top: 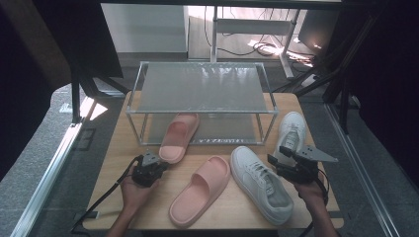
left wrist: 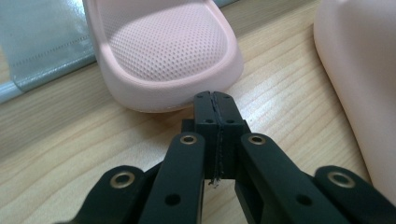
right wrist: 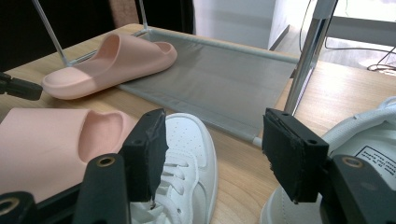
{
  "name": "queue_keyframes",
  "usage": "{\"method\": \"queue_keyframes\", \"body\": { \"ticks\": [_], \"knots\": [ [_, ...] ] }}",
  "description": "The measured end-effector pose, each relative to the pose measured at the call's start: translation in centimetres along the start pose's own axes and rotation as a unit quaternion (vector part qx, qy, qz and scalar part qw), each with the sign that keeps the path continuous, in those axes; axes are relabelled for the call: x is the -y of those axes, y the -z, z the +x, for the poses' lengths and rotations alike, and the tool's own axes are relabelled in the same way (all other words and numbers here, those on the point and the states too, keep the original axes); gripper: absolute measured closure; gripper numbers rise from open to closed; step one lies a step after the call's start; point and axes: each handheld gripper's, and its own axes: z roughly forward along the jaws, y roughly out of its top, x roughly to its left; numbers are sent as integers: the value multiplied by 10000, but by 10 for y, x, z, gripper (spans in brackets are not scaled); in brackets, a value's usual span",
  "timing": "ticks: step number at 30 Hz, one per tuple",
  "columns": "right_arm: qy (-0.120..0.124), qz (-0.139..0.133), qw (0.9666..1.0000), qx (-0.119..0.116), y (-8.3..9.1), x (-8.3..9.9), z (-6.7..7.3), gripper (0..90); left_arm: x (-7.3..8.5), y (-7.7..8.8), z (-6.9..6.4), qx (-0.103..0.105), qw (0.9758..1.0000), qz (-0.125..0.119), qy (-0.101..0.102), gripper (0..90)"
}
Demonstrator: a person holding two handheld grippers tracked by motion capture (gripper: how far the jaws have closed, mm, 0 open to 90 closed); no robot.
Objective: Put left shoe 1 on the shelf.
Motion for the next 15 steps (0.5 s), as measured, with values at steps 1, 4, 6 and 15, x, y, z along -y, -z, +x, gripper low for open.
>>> {"method": "queue_keyframes", "body": {
  "ticks": [1, 4, 6, 15],
  "knots": [
    [1, 1, 10000, 0, 0, 0, 0, 411, 0, -1, 1, -2, 10000, 18, 10, 900],
    [1, 6, 10000, 1, 0, 0, 0, 410, -1, -5, 3, -9, 10000, 3, 42, 900],
    [2, 12, 10000, 2, -1, 0, 0, 411, -3, -7, 4, -24, 10000, -2, 15, 900],
    [0, 21, 10000, -2, -1, 1, 0, 410, -20, -26, -2, 0, 9999, 29, -135, 900]
  ]
}}
